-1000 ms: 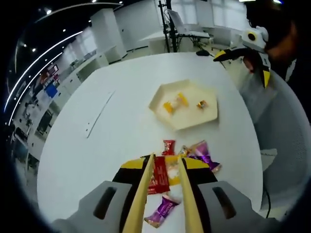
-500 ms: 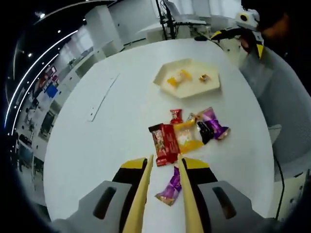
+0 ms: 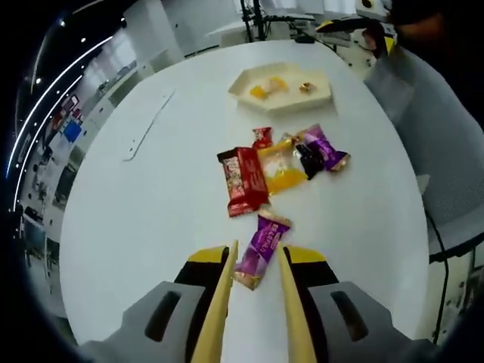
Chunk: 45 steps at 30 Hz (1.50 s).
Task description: Place the target food into the container with the food tongs after gripping and lifting it, then release it inside without dropping or visibly crushing the food.
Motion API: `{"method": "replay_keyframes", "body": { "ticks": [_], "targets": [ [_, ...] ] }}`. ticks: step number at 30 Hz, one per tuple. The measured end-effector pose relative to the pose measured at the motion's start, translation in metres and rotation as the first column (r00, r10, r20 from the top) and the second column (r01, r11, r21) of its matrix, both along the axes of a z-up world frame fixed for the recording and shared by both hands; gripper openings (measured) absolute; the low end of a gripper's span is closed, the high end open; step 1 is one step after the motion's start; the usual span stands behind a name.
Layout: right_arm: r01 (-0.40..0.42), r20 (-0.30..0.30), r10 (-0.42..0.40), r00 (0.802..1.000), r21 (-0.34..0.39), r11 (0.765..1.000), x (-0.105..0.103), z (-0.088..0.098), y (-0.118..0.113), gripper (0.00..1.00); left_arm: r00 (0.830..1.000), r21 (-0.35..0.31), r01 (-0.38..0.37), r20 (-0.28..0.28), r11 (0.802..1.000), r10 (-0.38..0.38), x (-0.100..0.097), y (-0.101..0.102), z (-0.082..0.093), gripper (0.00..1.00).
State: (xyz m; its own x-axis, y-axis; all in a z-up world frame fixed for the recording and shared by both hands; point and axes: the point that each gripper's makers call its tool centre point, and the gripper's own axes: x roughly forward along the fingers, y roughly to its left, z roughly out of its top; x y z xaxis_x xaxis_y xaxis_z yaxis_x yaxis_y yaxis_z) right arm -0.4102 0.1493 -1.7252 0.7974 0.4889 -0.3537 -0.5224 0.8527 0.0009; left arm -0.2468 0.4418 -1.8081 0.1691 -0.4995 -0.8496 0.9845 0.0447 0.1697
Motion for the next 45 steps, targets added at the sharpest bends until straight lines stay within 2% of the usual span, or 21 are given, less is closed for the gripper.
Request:
{"method": "replay_keyframes", "body": {
  "ticks": [13, 18, 19, 23, 24, 34, 45],
  "targets": [
    [-0.007, -0.003, 0.007, 1.0, -0.001, 1.0, 0.0, -0.001, 0.001, 0.99, 0.995, 0.104, 0.095, 0.026, 0.99, -0.099, 0.002, -0.003, -0.019, 0.25],
    [-0.004, -0.002, 0.004, 1.0, 0.001, 1.0, 0.0, 0.0, 0.001, 0.99, 0.995, 0.139, 0.097, -0.002, 0.985, -0.098, 0.002, 0.002, -0.029, 0.25],
    [-0.004, -0.001, 0.004, 1.0, 0.0, 1.0, 0.0, 0.0, 0.001, 0.99, 0.996, 0.117, 0.09, -0.005, 0.989, -0.09, 0.002, -0.001, -0.027, 0.25],
    [-0.005, -0.002, 0.005, 1.0, 0.003, 1.0, 0.0, 0.0, 0.001, 0.99, 0.998, 0.137, 0.055, -0.039, 0.989, -0.05, 0.001, 0.001, -0.028, 0.23],
    [-0.006, -0.004, 0.006, 1.0, 0.001, 1.0, 0.0, -0.001, 0.001, 0.99, 0.998, 0.138, 0.027, -0.064, 0.99, -0.019, -0.002, 0.002, -0.029, 0.22],
    [-0.019, -0.01, 0.019, 1.0, -0.003, 1.0, -0.001, -0.002, 0.003, 0.99, 0.994, 0.119, -0.062, -0.079, 0.991, 0.072, -0.001, 0.002, -0.029, 0.17],
    [-0.021, -0.007, 0.021, 1.0, -0.004, 1.0, -0.001, -0.002, 0.003, 0.99, 0.991, 0.126, -0.072, -0.101, 0.989, 0.085, -0.007, 0.0, -0.022, 0.17]
  ]
}}
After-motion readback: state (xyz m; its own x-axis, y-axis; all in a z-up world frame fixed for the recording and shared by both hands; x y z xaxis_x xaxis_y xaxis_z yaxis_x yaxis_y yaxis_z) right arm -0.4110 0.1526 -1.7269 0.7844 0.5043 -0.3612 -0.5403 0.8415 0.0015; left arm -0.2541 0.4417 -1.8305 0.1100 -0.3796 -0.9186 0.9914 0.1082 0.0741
